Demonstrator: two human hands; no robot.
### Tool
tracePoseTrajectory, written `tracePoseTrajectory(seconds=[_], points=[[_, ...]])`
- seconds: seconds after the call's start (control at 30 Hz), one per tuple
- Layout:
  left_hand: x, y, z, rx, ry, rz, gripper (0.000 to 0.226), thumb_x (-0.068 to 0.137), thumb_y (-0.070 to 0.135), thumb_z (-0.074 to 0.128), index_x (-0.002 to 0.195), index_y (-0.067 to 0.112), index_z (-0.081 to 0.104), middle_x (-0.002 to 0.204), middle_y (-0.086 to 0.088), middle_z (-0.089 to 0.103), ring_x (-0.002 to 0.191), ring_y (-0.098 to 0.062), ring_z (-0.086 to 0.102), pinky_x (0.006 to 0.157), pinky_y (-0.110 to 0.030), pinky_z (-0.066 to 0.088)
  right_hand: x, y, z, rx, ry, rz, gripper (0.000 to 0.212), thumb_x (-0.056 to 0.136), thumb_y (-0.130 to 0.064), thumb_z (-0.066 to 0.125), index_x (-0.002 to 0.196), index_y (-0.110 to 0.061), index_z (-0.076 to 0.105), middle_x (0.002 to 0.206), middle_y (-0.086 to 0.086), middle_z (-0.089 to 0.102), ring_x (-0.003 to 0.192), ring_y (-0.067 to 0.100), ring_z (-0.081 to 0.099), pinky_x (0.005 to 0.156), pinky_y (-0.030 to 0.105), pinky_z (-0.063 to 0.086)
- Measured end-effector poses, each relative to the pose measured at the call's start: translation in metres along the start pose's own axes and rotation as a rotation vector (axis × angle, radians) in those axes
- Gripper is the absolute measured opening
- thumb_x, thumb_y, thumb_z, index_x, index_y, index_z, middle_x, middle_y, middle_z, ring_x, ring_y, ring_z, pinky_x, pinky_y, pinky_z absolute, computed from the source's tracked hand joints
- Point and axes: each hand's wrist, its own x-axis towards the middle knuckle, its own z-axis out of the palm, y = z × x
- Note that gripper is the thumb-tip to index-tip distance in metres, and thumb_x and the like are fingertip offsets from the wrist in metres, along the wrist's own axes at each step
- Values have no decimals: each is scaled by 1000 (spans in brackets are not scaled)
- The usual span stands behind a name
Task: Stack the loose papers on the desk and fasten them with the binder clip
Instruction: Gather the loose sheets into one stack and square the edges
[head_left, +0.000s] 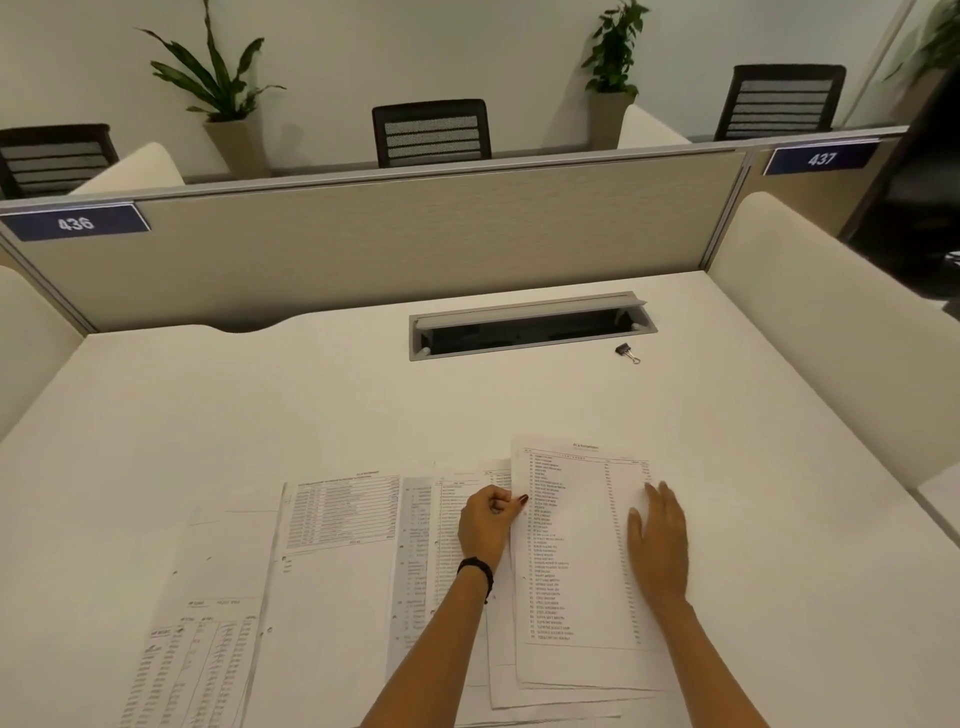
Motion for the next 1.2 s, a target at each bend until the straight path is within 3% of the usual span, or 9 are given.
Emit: tracePoseTrajectory(seconds=[0.17, 0.3, 0.47, 0.57, 0.67, 0.83, 0.97, 1.1, 1.2], points=[[-1, -2, -1, -34, -1, -2, 28, 84, 34, 64, 65, 14, 57, 63, 4, 59, 59, -11, 50, 58, -25, 40, -6, -3, 5, -4, -19, -20, 44, 94, -15, 42, 137, -6, 37, 148, 13, 34, 138, 28, 29, 113, 38, 24], [-3, -2, -2, -81, 8, -29, 28, 91, 26, 54, 76, 3, 61, 73, -4, 64, 68, -16, 55, 65, -28, 42, -12, -7, 9, -3, -31, -16, 45, 94, -16, 41, 138, -8, 36, 149, 11, 33, 139, 26, 28, 113, 36, 23], [-7, 1, -3, -88, -35, -17, 32, 94, 32, 48, 70, 11, 54, 67, -3, 55, 63, -15, 47, 58, -26, 35, -16, -11, 10, 20, -28, -28, 44, 94, -14, 41, 138, -6, 36, 149, 12, 34, 139, 27, 28, 115, 39, 23], [-12, 1, -2, -89, -157, 23, 28, 91, 37, 53, 101, 13, 63, 98, -1, 67, 87, -13, 62, 78, -29, 50, -18, -15, 11, 40, -41, -46, 44, 94, -13, 41, 138, -5, 36, 149, 12, 33, 139, 27, 28, 115, 39, 22], [-19, 5, -3, -126, -200, 59, 33, 93, 27, 51, 124, 15, 53, 119, 2, 61, 109, -12, 57, 96, -30, 47, -19, -20, 7, 124, -30, -34, 44, 94, -12, 42, 137, -5, 37, 149, 13, 34, 138, 27, 29, 113, 35, 21], [-25, 11, -11, -235, -214, 72, 32, 95, 26, 48, 126, 20, 51, 119, 6, 62, 108, -7, 60, 88, -22, 52, -14, -28, -12, 443, 80, 171, 46, 93, -9, 45, 138, -5, 34, 142, 16, 40, 131, 30, 38, 104, 32, 31], [-27, 17, -15, -275, -178, 92, 26, 95, 25, 46, 120, 24, 52, 113, 11, 62, 104, -2, 59, 79, -16, 53, -9, -30, -29, 600, 19, 286, 40, 94, -14, 47, 133, -7, 43, 124, 17, 57, 106, 27, 56, 87, 30, 44], [-31, 18, -10, -165, -67, 103, 16, 96, 21, 46, 107, 30, 53, 108, 5, 60, 101, -9, 58, 88, -27, 52, -12, -30, -28, 553, -53, 214, 27, 92, -12, 51, 116, -2, 56, 114, 16, 64, 94, 23, 60, 74, 19, 47], [-28, 12, -1, 14, 42, 149, 21, 93, 14, 50, 114, 15, 56, 123, -9, 50, 112, -24, 49, 101, -44, 44, -19, -35, -25, 491, 17, 223, 21, 89, -5, 53, 108, 2, 57, 113, 19, 60, 91, 24, 56, 74, 22, 44]])
